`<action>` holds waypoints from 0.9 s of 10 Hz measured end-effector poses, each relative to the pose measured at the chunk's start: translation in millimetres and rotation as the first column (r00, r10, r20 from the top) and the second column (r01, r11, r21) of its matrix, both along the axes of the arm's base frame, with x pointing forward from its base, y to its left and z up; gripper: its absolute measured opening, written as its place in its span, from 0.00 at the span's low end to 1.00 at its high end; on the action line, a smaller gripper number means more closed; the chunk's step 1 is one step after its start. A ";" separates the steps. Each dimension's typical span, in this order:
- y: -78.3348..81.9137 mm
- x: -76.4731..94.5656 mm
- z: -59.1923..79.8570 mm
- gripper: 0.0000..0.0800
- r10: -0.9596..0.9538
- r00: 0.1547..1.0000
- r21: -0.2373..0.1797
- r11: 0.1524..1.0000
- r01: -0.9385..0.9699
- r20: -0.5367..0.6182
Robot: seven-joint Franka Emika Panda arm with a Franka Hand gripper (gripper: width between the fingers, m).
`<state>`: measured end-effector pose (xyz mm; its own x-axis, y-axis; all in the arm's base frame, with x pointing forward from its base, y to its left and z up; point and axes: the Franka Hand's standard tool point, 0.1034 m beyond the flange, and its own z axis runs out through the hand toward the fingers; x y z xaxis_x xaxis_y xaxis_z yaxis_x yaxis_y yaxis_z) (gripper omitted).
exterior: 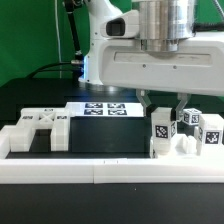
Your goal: Assemble chair
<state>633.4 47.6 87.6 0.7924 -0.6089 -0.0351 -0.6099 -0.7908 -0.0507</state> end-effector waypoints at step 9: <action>1.3 1.1 -1.4 0.36 -0.726 0.686 0.016 0.686 0.727 -0.053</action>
Offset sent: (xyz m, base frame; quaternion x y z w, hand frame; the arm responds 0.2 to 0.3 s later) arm -0.0076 -0.0030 -0.0027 -0.0011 -0.0045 0.2321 0.9727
